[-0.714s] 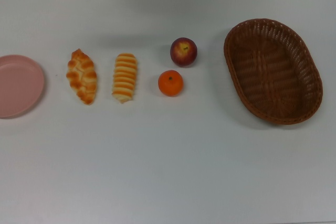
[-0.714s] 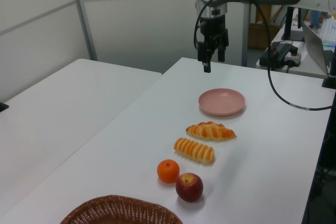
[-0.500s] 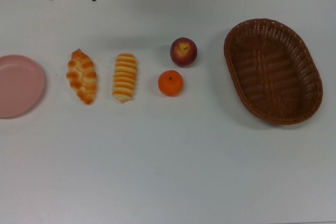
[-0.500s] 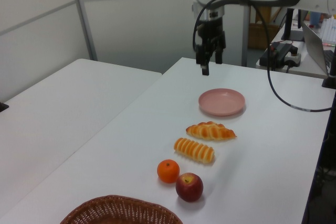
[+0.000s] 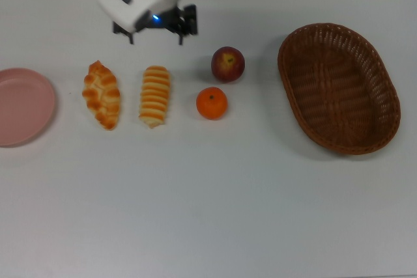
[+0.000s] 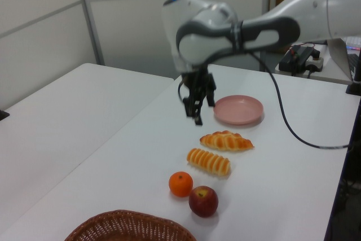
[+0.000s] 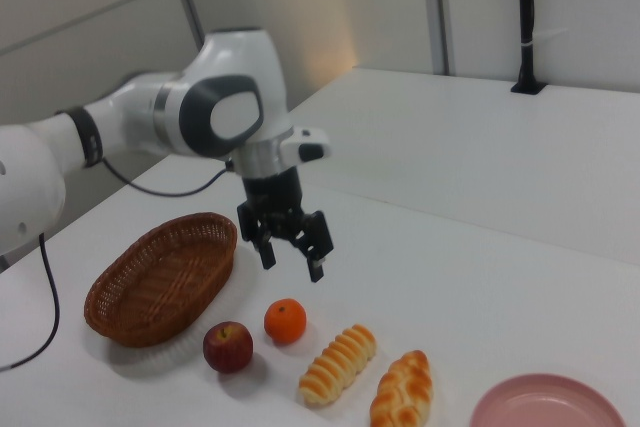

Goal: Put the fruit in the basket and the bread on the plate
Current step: 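Move the gripper down onto the red apple and grasp it, then carry the apple into the wicker basket and release it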

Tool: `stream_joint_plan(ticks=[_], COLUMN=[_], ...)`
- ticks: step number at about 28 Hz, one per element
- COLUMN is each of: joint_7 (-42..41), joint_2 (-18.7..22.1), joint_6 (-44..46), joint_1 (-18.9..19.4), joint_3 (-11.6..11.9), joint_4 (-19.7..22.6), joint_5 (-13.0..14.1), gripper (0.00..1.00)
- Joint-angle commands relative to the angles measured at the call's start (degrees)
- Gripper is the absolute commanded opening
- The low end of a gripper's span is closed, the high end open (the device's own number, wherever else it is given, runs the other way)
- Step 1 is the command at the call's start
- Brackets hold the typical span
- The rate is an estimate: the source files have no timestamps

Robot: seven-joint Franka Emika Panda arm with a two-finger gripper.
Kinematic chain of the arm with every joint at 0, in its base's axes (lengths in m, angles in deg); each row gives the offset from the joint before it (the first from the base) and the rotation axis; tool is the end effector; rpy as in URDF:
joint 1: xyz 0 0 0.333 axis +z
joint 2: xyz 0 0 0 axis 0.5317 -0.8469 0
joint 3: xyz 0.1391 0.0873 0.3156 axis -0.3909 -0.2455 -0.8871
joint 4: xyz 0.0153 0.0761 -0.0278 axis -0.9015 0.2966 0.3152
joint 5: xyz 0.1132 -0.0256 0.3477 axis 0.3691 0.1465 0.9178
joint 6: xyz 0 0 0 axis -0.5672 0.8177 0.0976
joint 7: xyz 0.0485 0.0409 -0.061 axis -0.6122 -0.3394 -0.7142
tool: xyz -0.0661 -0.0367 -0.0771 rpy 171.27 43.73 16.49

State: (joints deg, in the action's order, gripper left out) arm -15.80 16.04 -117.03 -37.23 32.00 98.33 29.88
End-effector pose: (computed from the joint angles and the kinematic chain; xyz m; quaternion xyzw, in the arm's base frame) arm 0.5887 0.0364 0.5441 0.9948 0.0528 -0.0647 0.0576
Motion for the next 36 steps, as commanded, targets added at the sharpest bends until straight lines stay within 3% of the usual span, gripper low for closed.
stream_joint_plan(ticks=[1, 6, 13, 26, 36], joint_7=[9.29, 13.79, 16.52, 20.83, 24.35], joint_2=[2.66, 3.8, 5.38, 4.95, 1.43], joint_6=[-8.57, -12.8, -15.45, -17.3, -18.44], joint_1=[2.72, 6.24, 9.14, 13.89, 17.14], joint_3=[-0.27, -0.27, -0.36, -0.36, -0.36], joint_4=[8.88, 14.86, 20.15, 22.26, 23.32], joint_5=[-2.12, -4.14, -4.67, -5.29, -7.39], gripper=[1.0, 1.0, 1.0, 1.0, 1.0])
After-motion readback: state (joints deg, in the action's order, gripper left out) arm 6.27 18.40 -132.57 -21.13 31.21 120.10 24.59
